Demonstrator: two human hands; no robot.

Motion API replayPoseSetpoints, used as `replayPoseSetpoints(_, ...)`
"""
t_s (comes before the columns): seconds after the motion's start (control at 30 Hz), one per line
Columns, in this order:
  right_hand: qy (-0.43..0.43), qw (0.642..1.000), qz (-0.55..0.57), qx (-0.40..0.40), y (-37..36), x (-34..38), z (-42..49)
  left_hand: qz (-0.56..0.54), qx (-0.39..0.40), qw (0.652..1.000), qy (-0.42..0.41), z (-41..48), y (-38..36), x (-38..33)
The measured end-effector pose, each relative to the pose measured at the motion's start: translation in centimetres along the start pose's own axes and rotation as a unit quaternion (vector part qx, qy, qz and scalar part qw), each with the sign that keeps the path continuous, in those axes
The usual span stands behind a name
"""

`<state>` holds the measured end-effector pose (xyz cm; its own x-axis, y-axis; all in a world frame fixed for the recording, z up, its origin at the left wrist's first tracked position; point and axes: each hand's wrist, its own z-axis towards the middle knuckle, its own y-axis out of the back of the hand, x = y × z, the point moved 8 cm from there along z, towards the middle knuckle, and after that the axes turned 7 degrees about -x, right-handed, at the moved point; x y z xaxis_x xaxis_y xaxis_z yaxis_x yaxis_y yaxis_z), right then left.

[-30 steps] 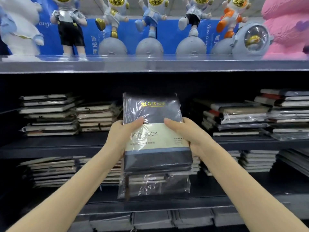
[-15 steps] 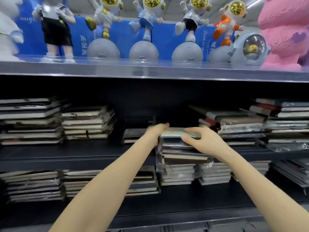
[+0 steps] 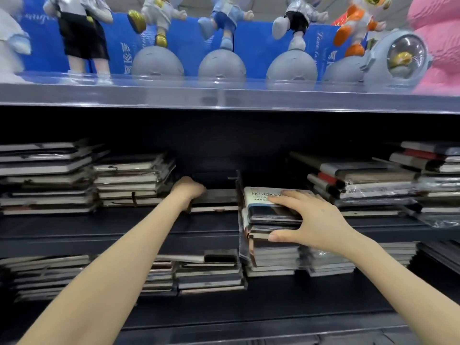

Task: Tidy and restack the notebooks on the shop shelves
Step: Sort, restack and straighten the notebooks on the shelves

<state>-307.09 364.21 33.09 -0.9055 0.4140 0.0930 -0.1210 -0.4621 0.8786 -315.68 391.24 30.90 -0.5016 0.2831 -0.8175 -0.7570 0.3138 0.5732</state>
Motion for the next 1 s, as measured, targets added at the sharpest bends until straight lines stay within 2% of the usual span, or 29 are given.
replayPoseSetpoints(0.2, -0.024, 0.998, 0.059, -0.004, -0.1, -0.6, 0.1, -0.144, 0.025, 0.984, 0.106, 0.8, -0.7, 0.9)
replayPoseSetpoints(0.27, -0.027, 0.998, 0.06, -0.01, -0.2, -0.7, 0.1, -0.182, 0.018, 0.978, 0.103, 1.1, -1.3, 1.1)
replayPoseSetpoints(0.4, -0.022, 0.999, 0.048, -0.014, -0.3, -0.8, 0.2, -0.169, -0.093, 0.981, 0.012, 0.7, -0.8, 0.3)
replayPoseSetpoints(0.6, -0.029, 0.997, 0.067, -0.01, 0.0, -1.4, 0.5, -0.228, -0.188, 0.951, -0.095, -2.8, 2.9, -1.3)
replayPoseSetpoints(0.8, 0.013, 0.999, -0.017, 0.037, -1.4, -0.7, 2.0, -0.202, -0.27, 0.91, -0.243, -7.5, 10.6, -1.9)
replayPoseSetpoints(0.9, 0.009, 0.998, 0.004, 0.061, -1.7, -0.9, 3.1, -0.215, -0.265, 0.9, -0.272, -8.9, 13.1, -0.8)
replayPoseSetpoints(1.0, 0.013, 0.997, -0.006, 0.081, -2.3, -1.2, 4.4, -0.263, -0.226, 0.904, -0.251, -9.1, 13.8, 1.1)
